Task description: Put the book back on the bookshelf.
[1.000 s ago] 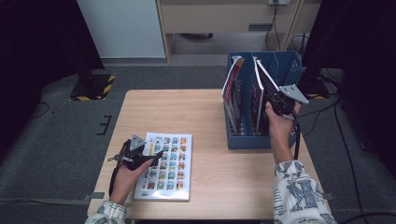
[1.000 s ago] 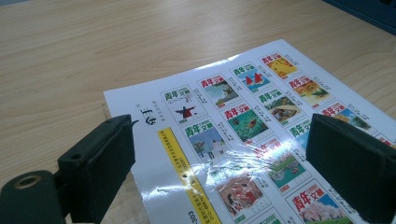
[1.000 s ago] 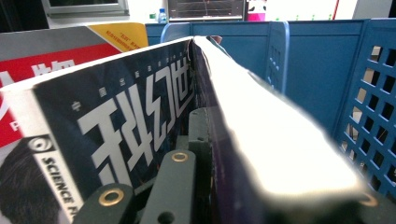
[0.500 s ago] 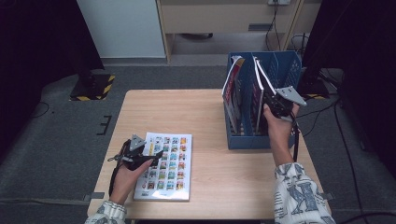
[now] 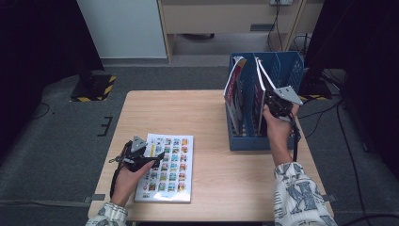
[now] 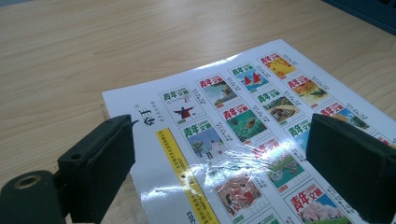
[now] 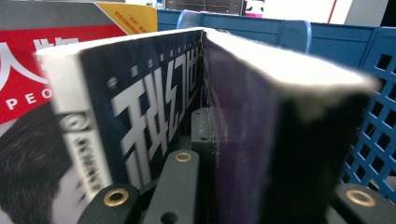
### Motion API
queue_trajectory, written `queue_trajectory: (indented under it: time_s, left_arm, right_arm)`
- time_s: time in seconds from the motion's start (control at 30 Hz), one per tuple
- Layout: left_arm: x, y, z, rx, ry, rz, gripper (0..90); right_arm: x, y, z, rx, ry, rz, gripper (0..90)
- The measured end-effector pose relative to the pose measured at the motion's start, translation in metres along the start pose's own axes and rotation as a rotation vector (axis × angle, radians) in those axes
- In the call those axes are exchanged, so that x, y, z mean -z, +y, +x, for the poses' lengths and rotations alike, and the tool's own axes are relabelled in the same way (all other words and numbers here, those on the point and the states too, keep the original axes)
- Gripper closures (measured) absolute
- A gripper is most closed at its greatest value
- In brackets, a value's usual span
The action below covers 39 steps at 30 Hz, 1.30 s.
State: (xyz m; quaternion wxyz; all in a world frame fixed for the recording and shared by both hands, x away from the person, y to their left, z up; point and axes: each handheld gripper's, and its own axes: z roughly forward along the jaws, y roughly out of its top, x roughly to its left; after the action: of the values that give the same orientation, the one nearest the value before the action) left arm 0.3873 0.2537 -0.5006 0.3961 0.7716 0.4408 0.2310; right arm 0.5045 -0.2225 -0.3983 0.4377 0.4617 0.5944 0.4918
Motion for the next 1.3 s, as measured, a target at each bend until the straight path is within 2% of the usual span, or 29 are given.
queue_trajectory:
  time_s: [0.13,0.43,0.63,0.67,0.83,1.03,1.2,1.3]
  left_arm:
    - [0.0,0.0,0.001,0.002,0.0,-0.002,7.8]
    - [0.0,0.0,0.0,0.0,-0.001,0.001,7.7]
    - [0.0,0.0,-0.001,0.0,-0.001,0.002,7.8]
    - [0.0,0.0,-0.001,0.0,-0.001,0.002,7.8]
    - [0.0,0.0,-0.001,-0.001,0.0,0.003,7.8]
    - [0.0,0.0,-0.001,-0.002,0.0,0.004,7.8]
    - [0.0,0.0,-0.002,-0.003,0.001,0.005,7.7]
    - [-0.001,0.0,-0.002,-0.001,0.001,0.004,7.7]
  right_arm:
    - [-0.003,0.0,0.001,-0.006,-0.006,-0.004,84.1]
    - [0.001,-0.001,0.0,-0.013,0.013,0.002,82.6]
    - [0.006,-0.002,-0.001,-0.021,0.022,-0.003,75.6]
    - [0.008,-0.001,-0.001,-0.027,0.022,-0.004,71.5]
    - [0.016,-0.002,0.001,-0.034,0.031,-0.007,64.3]
    - [0.028,-0.011,-0.001,-0.048,0.039,0.001,55.7]
    - [0.037,-0.017,0.001,-0.08,0.052,0.002,48.7]
    - [0.041,-0.02,0.003,-0.065,0.059,0.006,45.8]
